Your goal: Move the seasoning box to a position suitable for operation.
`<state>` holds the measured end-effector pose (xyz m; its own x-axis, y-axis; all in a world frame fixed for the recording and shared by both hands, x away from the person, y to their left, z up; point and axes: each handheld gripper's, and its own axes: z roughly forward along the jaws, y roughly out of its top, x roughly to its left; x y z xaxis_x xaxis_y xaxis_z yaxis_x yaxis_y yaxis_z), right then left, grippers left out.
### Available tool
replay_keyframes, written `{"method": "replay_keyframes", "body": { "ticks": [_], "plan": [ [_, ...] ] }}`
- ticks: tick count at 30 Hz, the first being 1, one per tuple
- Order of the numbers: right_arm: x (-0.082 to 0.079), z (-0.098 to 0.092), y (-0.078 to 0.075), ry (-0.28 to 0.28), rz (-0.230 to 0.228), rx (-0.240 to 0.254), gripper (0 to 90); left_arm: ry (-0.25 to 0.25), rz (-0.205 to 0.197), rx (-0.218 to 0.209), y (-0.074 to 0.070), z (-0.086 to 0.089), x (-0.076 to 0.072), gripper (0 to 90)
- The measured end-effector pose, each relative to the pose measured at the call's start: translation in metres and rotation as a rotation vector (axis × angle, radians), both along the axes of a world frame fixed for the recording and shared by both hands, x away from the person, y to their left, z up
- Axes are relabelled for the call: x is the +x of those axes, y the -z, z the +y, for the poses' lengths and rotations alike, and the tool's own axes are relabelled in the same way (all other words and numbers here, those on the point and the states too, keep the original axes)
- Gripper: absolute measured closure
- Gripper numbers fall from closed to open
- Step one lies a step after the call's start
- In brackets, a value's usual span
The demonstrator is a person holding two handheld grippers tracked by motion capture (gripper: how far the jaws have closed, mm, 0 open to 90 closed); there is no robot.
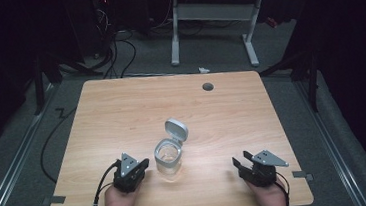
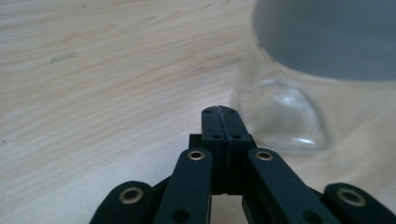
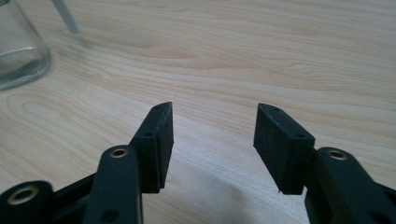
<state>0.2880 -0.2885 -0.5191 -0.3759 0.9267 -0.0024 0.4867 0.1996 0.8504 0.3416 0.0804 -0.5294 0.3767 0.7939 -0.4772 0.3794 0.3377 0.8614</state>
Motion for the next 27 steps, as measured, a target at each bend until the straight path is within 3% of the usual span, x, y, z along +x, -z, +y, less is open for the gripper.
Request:
{"method": "replay_keyframes", "body": {
  "ticks": [4,7,27],
  "plan": [
    [0.001,0.001,0.002,-0.011,0.008,0.001,52.6,0.002,0.019,-0.011,0.001,-0.004,0.012,90.0],
    [0.0,0.002,0.002,-0.016,0.014,0.001,52.8,0.015,0.024,-0.005,0.002,-0.008,0.012,90.0],
    [-0.001,0.001,0.0,-0.014,0.004,0.007,52.3,0.083,0.015,-0.022,-0.001,-0.028,-0.012,90.0]
  ]
}}
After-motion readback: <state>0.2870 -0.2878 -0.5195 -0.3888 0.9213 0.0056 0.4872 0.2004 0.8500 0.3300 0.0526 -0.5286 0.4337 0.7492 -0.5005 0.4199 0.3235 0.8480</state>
